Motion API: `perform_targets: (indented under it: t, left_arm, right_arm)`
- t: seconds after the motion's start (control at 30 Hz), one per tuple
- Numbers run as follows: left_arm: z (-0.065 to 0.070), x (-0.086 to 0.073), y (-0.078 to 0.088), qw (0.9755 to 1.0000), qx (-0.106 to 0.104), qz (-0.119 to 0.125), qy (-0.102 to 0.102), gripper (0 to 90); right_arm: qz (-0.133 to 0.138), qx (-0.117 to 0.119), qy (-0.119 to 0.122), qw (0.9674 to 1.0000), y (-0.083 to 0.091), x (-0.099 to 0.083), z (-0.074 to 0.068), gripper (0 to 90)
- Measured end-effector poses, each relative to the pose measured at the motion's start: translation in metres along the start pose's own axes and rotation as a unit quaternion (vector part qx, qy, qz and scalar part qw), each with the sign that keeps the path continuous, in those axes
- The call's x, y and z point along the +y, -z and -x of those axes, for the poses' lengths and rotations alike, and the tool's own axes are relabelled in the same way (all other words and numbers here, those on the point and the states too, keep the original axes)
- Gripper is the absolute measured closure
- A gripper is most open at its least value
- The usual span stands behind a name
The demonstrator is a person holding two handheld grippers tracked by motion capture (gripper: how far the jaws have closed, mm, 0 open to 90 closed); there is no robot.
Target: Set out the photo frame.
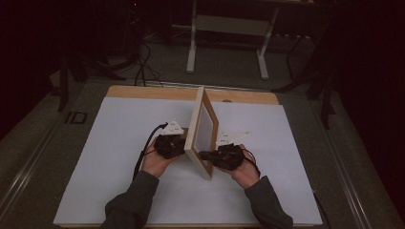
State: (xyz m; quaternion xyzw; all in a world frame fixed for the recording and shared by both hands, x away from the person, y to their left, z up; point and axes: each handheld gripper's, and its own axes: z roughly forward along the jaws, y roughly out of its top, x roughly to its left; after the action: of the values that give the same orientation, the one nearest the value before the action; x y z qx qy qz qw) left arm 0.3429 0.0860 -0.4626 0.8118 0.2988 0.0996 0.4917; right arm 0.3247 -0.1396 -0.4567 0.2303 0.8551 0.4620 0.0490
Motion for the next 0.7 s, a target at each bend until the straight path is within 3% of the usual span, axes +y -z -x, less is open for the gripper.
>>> perform_targets:
  t: [0.3, 0.5, 0.7]
  left_arm:
    - [-0.010, -0.003, -0.003, 0.9999, -0.005, 0.007, 0.015, 90.0]
    - [-0.009, -0.006, -0.002, 0.9997, -0.002, 0.012, 0.022, 89.7]
    - [-0.007, -0.009, 0.008, 0.9993, 0.009, 0.017, 0.031, 83.3]
  right_arm:
    - [0.019, -0.012, -0.016, 0.9996, -0.010, 0.000, -0.003, 90.0]
    - [0.023, -0.013, -0.014, 0.9995, -0.011, -0.001, -0.005, 88.9]
    - [0.022, -0.012, -0.011, 0.9996, -0.011, -0.001, -0.005, 87.7]
